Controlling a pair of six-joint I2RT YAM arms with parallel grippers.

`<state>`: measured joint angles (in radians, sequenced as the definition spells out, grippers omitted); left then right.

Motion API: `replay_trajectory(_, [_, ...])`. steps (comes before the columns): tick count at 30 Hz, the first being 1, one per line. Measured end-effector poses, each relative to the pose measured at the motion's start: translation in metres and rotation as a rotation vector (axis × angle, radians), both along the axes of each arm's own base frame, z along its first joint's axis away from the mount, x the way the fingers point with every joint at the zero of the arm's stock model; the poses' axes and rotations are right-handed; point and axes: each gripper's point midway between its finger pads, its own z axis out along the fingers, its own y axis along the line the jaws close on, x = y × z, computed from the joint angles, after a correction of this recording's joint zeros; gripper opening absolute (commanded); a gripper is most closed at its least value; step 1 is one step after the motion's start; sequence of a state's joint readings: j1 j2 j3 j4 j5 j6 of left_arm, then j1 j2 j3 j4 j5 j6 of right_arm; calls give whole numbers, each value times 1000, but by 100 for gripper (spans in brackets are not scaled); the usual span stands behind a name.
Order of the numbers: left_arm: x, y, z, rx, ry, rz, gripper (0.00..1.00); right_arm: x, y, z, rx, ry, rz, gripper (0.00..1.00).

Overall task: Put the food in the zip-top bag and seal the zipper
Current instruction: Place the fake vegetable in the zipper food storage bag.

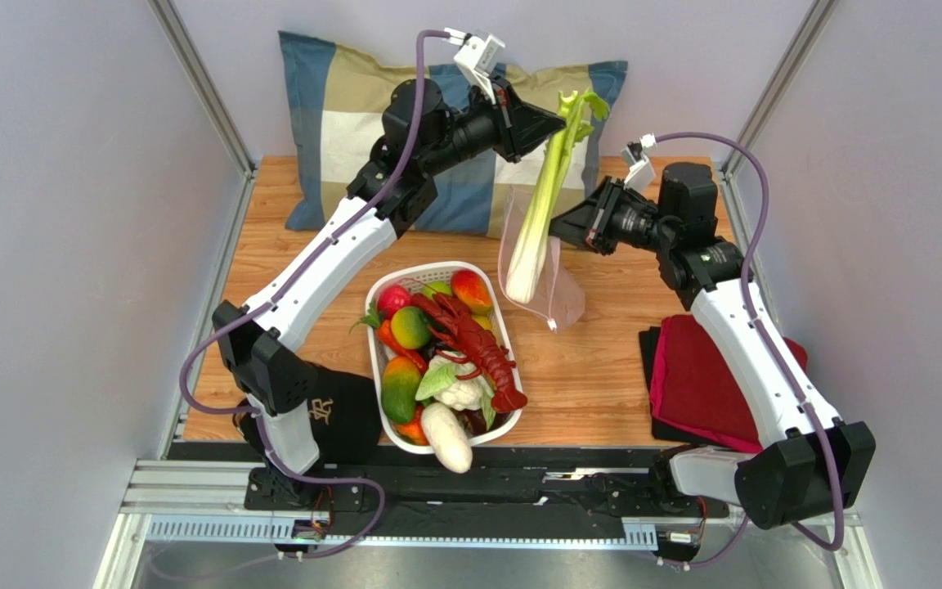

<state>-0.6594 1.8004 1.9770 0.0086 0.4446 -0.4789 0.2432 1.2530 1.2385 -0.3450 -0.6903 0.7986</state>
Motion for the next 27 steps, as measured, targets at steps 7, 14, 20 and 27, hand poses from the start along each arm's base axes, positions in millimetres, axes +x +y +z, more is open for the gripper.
replay_trajectory(7, [-6, 20, 36, -19, -151, 104, 0, 1, 2, 12, 131, 91, -9, 0])
replay_trajectory(14, [-33, 30, 60, -29, -306, 139, 0, 7, 5, 12, 228, 192, -21, 0])
replay_trajectory(20, [-52, 20, 19, 37, -270, 69, 0, 17, 3, 15, 275, 229, -37, 0])
replay_trajectory(27, [-56, 13, -21, 98, -112, 29, 0, 26, -1, 28, 303, 207, -47, 0])
